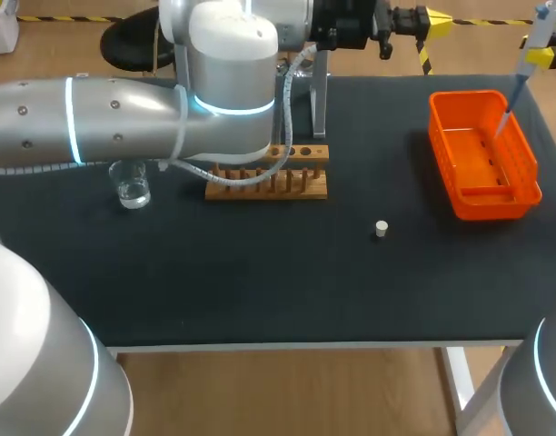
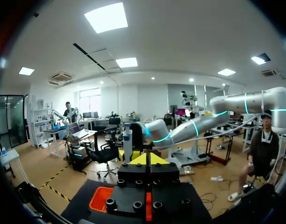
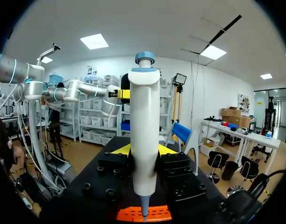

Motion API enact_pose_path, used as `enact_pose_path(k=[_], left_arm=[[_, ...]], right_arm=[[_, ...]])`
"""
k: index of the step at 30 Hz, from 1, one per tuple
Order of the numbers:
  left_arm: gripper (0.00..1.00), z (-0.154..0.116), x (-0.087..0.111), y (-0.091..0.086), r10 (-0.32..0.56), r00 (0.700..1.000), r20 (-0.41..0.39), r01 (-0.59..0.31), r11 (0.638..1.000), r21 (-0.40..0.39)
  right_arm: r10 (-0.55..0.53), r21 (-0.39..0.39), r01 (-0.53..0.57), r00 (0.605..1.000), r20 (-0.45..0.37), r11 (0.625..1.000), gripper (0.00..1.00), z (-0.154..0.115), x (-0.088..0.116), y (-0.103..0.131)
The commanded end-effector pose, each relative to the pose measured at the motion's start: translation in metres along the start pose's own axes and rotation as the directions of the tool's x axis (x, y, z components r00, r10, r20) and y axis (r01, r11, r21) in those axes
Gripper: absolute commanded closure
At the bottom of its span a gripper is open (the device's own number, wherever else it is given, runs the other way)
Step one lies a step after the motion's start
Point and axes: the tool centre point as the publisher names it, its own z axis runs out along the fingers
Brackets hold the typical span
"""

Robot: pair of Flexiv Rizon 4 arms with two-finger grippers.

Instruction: Invert the test tube, pick up the pipette, mount the tip to pipette, aspirate from beaker and dispense into the tube, eject the tip, return the pipette, and cap with the stopper.

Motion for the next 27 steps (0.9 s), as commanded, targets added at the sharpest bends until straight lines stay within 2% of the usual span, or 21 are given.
enact_pose_path(k=[1, 15, 27], left_arm=[[1.0, 0.022, -0.005, -0.003, 0.008, 1.0, 0.016, -0.008, 1.0, 0.011], [1.0, 0.075, -0.024, -0.011, 0.039, 0.999, 0.012, -0.039, 0.998, 0.053], [1.0, 0.103, -0.042, -0.017, 0.059, 0.998, 0.016, -0.06, 0.996, 0.063]], right_arm=[[0.0, 0.005, 0.0, 1.0, 0.005, 1.0, 1.0, 0.001, 0.002, 0.002], [0.0, 0.005, 0.0, 1.0, 0.005, 1.0, 1.0, 0.001, 0.002, 0.002], [0.0, 0.005, 0.0, 1.0, 0.005, 1.0, 1.0, 0.001, 0.002, 0.002]])
